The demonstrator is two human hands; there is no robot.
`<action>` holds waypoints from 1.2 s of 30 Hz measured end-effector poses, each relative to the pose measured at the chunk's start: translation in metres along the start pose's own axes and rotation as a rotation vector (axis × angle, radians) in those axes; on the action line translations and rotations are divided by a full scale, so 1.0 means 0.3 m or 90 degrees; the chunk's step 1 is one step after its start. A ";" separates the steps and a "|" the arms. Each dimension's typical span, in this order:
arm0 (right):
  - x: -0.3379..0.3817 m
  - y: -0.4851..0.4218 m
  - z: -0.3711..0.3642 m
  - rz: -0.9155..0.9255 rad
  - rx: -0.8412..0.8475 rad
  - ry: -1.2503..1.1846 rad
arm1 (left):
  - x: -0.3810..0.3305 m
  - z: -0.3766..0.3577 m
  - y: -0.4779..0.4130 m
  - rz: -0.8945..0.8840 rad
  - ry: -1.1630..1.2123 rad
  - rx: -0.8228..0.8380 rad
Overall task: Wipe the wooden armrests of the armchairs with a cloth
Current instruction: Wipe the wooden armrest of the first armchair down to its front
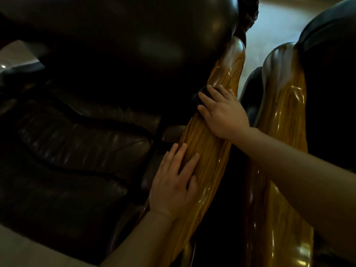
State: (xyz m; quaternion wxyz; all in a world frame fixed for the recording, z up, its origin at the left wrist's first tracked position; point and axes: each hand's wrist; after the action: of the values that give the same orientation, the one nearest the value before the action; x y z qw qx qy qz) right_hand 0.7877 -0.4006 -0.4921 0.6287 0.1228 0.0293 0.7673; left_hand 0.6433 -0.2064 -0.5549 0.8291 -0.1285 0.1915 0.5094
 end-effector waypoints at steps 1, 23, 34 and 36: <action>0.038 0.040 -0.025 0.005 -0.021 0.009 | -0.002 0.001 -0.001 0.001 -0.001 0.003; 0.462 0.628 -0.394 0.140 0.041 0.132 | 0.139 -0.085 0.678 0.042 -0.100 0.159; 0.492 0.505 -0.362 -0.001 -0.072 0.078 | 0.118 -0.121 0.733 0.045 -0.042 0.146; 0.536 0.546 -0.412 0.030 -0.085 0.071 | 0.114 -0.124 0.734 0.051 -0.024 0.141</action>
State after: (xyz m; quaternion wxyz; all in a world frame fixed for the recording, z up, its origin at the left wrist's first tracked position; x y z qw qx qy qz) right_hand 0.5743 -0.2648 -0.5546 0.6149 0.0384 0.0104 0.7876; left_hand 0.4536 -0.0957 -0.6074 0.8208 -0.0186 0.2364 0.5197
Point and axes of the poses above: each hand's wrist, its own y-axis away from the middle knuckle, its own z-axis out of the back of the hand, x = y × z, and after that the axes turned 13 degrees about x, right-handed
